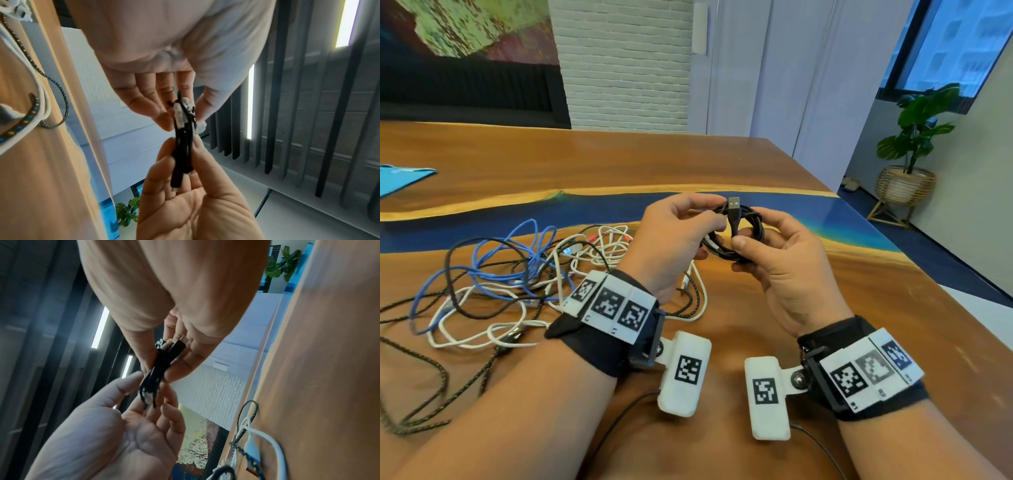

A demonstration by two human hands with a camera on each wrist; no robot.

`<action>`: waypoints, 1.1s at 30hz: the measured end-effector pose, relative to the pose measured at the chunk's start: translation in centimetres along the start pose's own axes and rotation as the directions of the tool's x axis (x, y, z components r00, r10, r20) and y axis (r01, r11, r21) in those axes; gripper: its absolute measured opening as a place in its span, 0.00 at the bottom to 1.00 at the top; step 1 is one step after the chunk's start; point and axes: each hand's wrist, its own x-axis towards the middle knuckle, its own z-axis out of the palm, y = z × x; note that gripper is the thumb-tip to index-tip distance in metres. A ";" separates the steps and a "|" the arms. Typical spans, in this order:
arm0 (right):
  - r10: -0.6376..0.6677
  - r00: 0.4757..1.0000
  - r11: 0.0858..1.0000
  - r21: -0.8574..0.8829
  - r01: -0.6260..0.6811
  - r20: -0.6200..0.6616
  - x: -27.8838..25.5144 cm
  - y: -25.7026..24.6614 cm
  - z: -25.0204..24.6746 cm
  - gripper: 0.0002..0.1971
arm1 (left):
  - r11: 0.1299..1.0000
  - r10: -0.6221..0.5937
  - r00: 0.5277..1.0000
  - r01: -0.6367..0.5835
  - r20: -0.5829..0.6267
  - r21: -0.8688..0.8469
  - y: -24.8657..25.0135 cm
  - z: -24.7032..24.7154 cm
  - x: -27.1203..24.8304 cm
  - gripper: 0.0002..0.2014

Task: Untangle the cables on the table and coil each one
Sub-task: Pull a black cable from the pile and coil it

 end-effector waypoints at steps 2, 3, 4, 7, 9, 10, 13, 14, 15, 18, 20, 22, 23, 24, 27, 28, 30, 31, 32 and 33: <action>-0.028 1.000 0.997 -0.077 0.028 0.006 -0.2 0.1 0.1 0.22 | 1.000 -0.010 0.999 0.010 0.049 0.010 -0.1 0.2 -0.2 0.11; -0.035 0.999 0.993 -0.108 0.037 0.014 -0.3 0.2 0.2 0.23 | 1.000 -0.020 0.998 0.020 0.064 0.014 -0.3 0.3 -0.3 0.15; -0.036 0.999 0.991 -0.129 0.039 0.021 -0.4 0.3 0.3 0.23 | 1.000 -0.029 0.997 0.029 0.065 0.010 -0.5 0.4 -0.3 0.17; -0.015 1.000 0.992 -0.122 0.018 0.022 -0.4 0.5 0.6 0.26 | 0.999 -0.051 0.998 0.051 0.039 -0.004 -0.6 0.4 -0.2 0.14; 0.016 1.000 0.999 -0.032 -0.016 -0.006 -0.2 0.2 0.6 0.27 | 0.997 -0.080 0.996 0.080 0.028 0.003 -0.3 0.1 -0.1 0.10; 0.036 0.999 0.999 0.017 -0.036 -0.018 -0.2 0.0 0.4 0.27 | 0.995 -0.095 0.995 0.095 0.032 -0.006 -0.1 0.0 -0.1 0.10; 0.074 0.997 0.992 0.099 -0.072 -0.012 0.0 -0.5 0.0 0.25 | 0.992 -0.118 0.991 0.120 0.060 -0.040 0.1 0.1 -0.2 0.14; 0.075 0.997 0.993 0.094 -0.075 -0.002 0.0 -0.5 -0.2 0.22 | 0.992 -0.117 0.991 0.120 0.066 -0.045 0.1 0.1 -0.2 0.14; 0.075 0.997 0.994 0.077 -0.075 0.001 0.1 -0.6 -0.2 0.18 | 0.992 -0.115 0.991 0.119 0.074 -0.047 0.2 0.1 -0.3 0.15; 0.075 0.997 0.997 0.009 -0.075 -0.016 0.2 -0.9 -0.6 0.13 | 0.991 -0.114 0.987 0.121 0.112 -0.056 0.2 -0.1 -0.3 0.14; 0.099 0.995 0.995 -0.016 -0.099 -0.032 0.4 -1.6 -1.0 0.11 | 0.990 -0.120 0.982 0.129 0.143 -0.054 0.3 -0.1 -0.3 0.13; 0.140 0.989 0.989 -0.051 -0.142 -0.041 0.7 -2.7 -1.8 0.10 | 0.990 -0.126 0.978 0.134 0.164 -0.040 0.3 -0.1 -0.4 0.12; 0.157 0.987 0.984 -0.083 -0.160 -0.039 0.8 -3.4 -2.4 0.10 | 0.990 -0.128 0.978 0.136 0.167 -0.035 0.3 0.0 -0.4 0.13; 0.172 0.984 0.976 -0.127 -0.175 -0.036 0.9 -4.1 -3.2 0.10 | 0.990 -0.129 0.977 0.136 0.168 -0.030 0.3 0.0 -0.4 0.13; 0.211 0.976 0.936 -0.277 -0.219 -0.060 1.4 -6.2 -6.4 0.08 | 0.993 -0.115 0.977 0.115 0.180 0.010 0.7 -0.2 -0.4 0.12; 0.217 0.972 0.918 -0.319 -0.235 -0.092 1.6 -6.7 -7.8 0.08 | 0.995 -0.101 0.975 0.095 0.197 0.039 1.0 -0.2 -0.5 0.11; 0.224 0.955 0.872 -0.398 -0.286 -0.196 1.9 -7.2 -10.5 0.06 | 0.995 -0.067 0.970 0.047 0.232 0.088 1.7 -0.5 -0.8 0.10; 0.228 0.940 0.846 -0.427 -0.320 -0.253 1.9 -7.4 -11.9 0.05 | 0.994 -0.048 0.967 0.022 0.249 0.107 2.2 -0.4 -1.1 0.10; 0.237 0.924 0.821 -0.446 -0.356 -0.300 1.9 -7.6 -13.0 0.05 | 0.993 -0.029 0.964 -0.003 0.264 0.121 2.8 -0.3 -1.4 0.10; 0.248 0.907 0.800 -0.457 -0.389 -0.339 1.9 -7.5 -14.2 0.05 | 0.990 -0.006 0.959 -0.034 0.282 0.137 3.4 -0.3 -1.8 0.10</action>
